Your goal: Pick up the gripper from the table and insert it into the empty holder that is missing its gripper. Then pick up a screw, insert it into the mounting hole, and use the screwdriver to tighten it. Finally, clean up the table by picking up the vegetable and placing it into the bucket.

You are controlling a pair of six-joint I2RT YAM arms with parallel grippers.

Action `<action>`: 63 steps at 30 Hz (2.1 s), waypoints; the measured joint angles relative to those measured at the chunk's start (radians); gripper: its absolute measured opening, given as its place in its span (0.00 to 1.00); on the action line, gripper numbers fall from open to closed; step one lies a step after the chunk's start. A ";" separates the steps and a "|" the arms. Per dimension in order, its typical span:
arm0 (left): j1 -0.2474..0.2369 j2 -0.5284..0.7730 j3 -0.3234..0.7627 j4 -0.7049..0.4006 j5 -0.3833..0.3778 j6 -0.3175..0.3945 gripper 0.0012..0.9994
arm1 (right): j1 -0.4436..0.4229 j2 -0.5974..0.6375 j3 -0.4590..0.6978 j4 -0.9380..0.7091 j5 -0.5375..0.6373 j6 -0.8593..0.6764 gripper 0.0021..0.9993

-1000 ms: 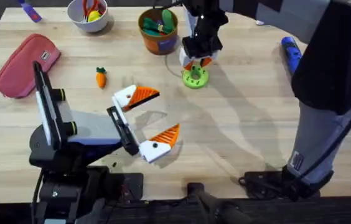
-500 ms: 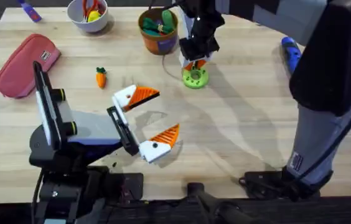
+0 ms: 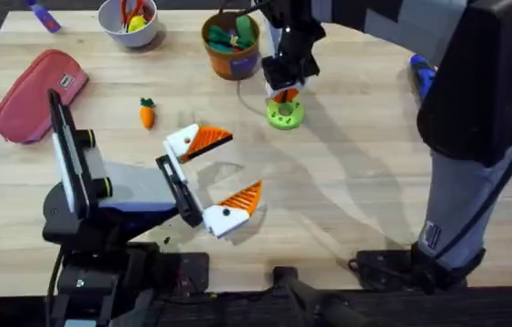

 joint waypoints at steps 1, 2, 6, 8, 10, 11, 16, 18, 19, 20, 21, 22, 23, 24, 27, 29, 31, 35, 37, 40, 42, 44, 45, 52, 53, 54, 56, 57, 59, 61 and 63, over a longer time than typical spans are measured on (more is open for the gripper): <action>0.000 0.000 0.000 0.000 0.000 0.000 1.00 | 0.000 0.000 0.000 0.000 0.000 0.000 0.00; 0.000 0.000 0.000 0.000 0.000 0.000 1.00 | 0.000 0.000 0.000 -0.002 0.000 0.000 0.00; 0.000 0.000 0.000 0.000 0.000 0.000 1.00 | 0.000 -0.007 0.006 -0.023 0.000 0.000 0.00; 0.000 0.000 0.000 0.000 0.000 0.000 1.00 | 0.000 -0.023 0.015 -0.047 0.000 0.000 0.00; 0.000 0.000 0.000 0.000 0.000 0.000 1.00 | 0.000 -0.057 0.027 -0.077 0.000 0.000 0.00; 0.000 0.000 0.000 0.000 0.000 0.000 1.00 | 0.000 -0.081 0.032 -0.088 0.000 0.000 0.00; 0.000 0.000 0.000 0.000 0.000 0.000 1.00 | 0.000 -0.235 0.061 -0.119 0.000 -0.008 0.00; 0.000 0.000 0.000 0.000 0.000 0.000 1.00 | 0.000 -0.292 0.070 -0.137 0.000 -0.021 0.00; 0.000 0.000 0.000 0.000 0.000 0.000 1.00 | 0.000 -0.312 0.072 -0.143 0.000 -0.028 0.00; 0.000 0.000 0.000 0.000 0.000 0.000 1.00 | 0.001 -0.335 0.074 -0.151 0.000 -0.040 0.00; 0.000 0.000 0.000 0.000 0.000 0.000 1.00 | 0.001 -0.351 0.074 -0.158 0.000 -0.052 0.00; 0.000 0.000 0.000 0.000 0.000 0.000 1.00 | 0.003 -0.365 0.074 -0.164 0.000 -0.067 0.00; 0.000 0.000 0.000 0.000 0.000 0.000 1.00 | 0.008 -0.376 0.074 -0.169 0.000 -0.088 0.00; 0.000 0.000 0.000 0.000 0.000 0.000 1.00 | 0.017 -0.387 0.074 -0.174 0.000 -0.115 0.00; 0.000 0.000 0.000 0.000 0.000 0.000 1.00 | 0.062 -0.404 0.074 -0.179 -0.003 -0.205 0.00; 0.000 0.000 0.000 0.000 0.000 0.000 1.00 | 0.112 -0.408 0.077 -0.179 -0.012 -0.277 0.00; 0.000 0.000 0.000 0.000 0.000 0.000 1.00 | 0.174 -0.409 0.082 -0.178 -0.027 -0.352 0.00; 0.000 0.000 0.000 0.000 0.000 0.000 1.00 | 0.277 -0.409 0.085 -0.177 -0.054 -0.486 0.00; 0.000 0.000 0.000 0.000 0.000 0.000 1.00 | 0.315 -0.409 0.085 -0.177 -0.064 -0.555 0.00; 0.000 0.000 0.000 0.000 0.000 0.000 1.00 | 0.351 -0.409 0.085 -0.177 -0.074 -0.648 0.00; 0.000 0.000 0.000 0.000 0.000 0.000 1.00 | 0.362 -0.409 0.085 -0.177 -0.096 -0.698 0.00; 0.000 0.000 0.000 0.000 0.000 0.000 1.00 | 0.367 -0.409 0.086 -0.178 -0.130 -0.741 0.00; 0.000 0.000 0.000 0.000 0.000 0.000 1.00 | 0.367 -0.410 0.087 -0.179 -0.144 -0.757 0.00; 0.000 0.000 0.000 0.000 0.000 0.000 1.00 | 0.370 -0.424 0.167 -0.235 -0.195 -0.800 0.00; 0.000 0.000 0.000 0.000 0.000 0.000 1.00 | 0.374 -0.430 0.178 -0.241 -0.197 -0.804 0.00; 0.000 0.000 0.000 0.000 0.000 0.000 1.00 | 0.379 -0.437 0.186 -0.247 -0.200 -0.811 0.00; 0.000 0.000 0.000 0.000 0.000 0.000 1.00 | 0.393 -0.450 0.195 -0.264 -0.204 -0.831 0.00; 0.000 0.000 0.000 0.000 0.000 0.000 1.00 | 0.401 -0.454 0.197 -0.270 -0.205 -0.843 0.00; 0.000 0.000 0.000 0.000 0.000 0.000 1.00 | 0.415 -0.456 0.198 -0.270 -0.207 -0.872 0.00; 0.000 0.000 0.000 0.000 0.000 0.000 1.00 | 0.428 -0.455 0.198 -0.271 -0.207 -0.908 0.00; 0.000 0.000 0.000 0.000 0.000 0.000 1.00 | 0.436 -0.455 0.198 -0.271 -0.208 -0.944 0.00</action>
